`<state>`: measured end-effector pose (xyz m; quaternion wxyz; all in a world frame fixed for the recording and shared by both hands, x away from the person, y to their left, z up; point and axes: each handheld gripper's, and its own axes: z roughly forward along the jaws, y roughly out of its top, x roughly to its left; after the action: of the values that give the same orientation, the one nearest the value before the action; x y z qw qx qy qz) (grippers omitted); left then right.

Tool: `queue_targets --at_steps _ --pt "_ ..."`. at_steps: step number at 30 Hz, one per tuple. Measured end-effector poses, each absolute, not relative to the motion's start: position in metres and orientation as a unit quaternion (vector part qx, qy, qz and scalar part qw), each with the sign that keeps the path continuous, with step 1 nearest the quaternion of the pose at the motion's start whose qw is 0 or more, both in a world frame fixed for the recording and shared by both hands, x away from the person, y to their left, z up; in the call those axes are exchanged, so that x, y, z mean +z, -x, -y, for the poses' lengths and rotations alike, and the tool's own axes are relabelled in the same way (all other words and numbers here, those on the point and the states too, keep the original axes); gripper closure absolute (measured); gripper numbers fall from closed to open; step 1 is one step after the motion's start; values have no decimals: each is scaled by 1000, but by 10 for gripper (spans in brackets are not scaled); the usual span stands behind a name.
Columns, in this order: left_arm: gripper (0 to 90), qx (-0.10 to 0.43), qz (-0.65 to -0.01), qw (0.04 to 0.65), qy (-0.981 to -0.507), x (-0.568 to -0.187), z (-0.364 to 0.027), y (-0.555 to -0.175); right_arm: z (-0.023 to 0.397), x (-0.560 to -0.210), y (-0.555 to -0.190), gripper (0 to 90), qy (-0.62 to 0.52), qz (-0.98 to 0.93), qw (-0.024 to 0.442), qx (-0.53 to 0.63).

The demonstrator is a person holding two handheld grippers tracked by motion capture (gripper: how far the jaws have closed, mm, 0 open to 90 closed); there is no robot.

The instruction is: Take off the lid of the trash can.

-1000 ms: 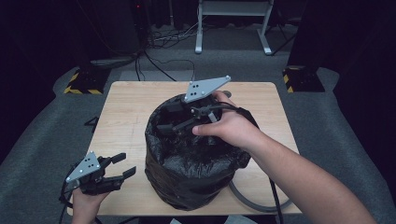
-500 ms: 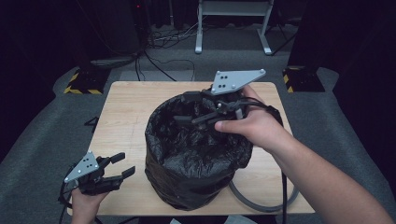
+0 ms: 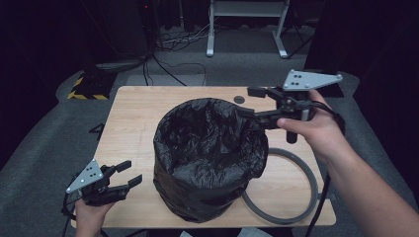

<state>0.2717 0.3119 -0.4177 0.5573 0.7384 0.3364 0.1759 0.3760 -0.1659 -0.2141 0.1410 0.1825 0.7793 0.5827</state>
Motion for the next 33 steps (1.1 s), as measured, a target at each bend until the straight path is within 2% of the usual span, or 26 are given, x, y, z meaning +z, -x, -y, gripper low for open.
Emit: queue_targets --at_steps 15,33 --pt "344 174 -331 558 -741 -417 -306 -280 261 -231 -373 314 -268 -754 181 572" --pt "345 177 -334 561 -737 -416 -307 -283 311 -238 -359 331 -306 -744 211 555"
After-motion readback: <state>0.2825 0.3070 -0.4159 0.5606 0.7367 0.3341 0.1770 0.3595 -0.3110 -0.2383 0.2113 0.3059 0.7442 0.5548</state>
